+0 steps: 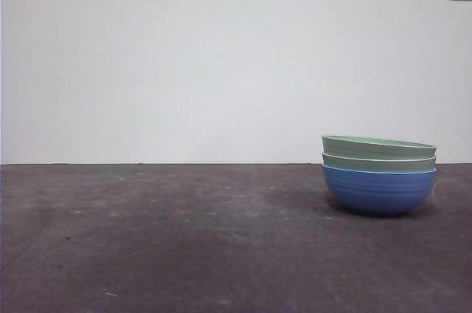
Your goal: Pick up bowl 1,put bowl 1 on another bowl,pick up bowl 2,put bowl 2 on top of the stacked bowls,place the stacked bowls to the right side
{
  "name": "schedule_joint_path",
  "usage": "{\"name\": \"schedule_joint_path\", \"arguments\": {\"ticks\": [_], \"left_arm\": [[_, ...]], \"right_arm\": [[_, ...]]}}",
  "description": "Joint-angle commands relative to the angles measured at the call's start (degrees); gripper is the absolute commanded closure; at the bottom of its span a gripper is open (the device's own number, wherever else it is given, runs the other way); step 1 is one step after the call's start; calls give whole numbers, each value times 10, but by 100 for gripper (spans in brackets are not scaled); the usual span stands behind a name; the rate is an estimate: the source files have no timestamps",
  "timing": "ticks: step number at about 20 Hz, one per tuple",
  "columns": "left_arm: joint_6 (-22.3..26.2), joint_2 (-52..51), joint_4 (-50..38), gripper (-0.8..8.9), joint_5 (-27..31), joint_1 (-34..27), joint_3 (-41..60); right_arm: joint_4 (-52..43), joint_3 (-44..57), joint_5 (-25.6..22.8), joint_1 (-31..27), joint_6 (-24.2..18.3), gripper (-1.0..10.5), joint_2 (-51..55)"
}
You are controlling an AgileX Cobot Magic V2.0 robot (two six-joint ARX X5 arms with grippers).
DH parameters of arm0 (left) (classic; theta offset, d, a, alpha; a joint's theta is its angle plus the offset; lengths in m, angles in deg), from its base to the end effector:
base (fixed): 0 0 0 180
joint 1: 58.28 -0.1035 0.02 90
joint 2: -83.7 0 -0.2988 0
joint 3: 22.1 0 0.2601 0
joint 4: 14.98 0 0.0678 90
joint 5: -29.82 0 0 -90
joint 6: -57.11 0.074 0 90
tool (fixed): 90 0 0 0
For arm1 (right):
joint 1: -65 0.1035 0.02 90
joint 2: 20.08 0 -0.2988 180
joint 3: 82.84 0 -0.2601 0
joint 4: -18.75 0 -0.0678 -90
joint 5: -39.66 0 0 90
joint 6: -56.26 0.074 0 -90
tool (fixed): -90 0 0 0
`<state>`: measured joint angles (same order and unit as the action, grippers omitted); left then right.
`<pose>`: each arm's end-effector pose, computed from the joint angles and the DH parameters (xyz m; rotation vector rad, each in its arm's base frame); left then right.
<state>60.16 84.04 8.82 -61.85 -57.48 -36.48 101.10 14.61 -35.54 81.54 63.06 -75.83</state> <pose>0.1132 -0.0037 0.1443 0.0518 0.1692 -0.0475 0.1507 0.0645 0.3529 0.0915 1.0093 0.4442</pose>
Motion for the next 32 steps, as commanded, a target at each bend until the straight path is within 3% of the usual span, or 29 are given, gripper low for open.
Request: {"name": "schedule_joint_path", "arguments": {"ticks": [1,17,18,20,23,28,32], "left_arm": [[-17,-2,-1,817,0,-2,9],[-17,-2,-1,817,1,-2,9],[-17,-2,-1,817,1,-2,9],[-17,-2,-1,817,1,-2,9],[-17,-2,-1,817,1,-1,9],[-17,-2,-1,817,1,-2,9],[-17,-2,-1,817,1,-2,9]], "right_arm": [[-2,3,-2,0,-3,942,0],[-1,3,-3,-2,-4,942,2],[-14,4,-17,-10,-31,942,8],[-79,9,-49,-36,-43,942,39],[-213,61,-26,-75,-42,942,116],[-427,299,-32,-149,-50,942,288],[-563,468,-32,-165,-47,942,397]]}}
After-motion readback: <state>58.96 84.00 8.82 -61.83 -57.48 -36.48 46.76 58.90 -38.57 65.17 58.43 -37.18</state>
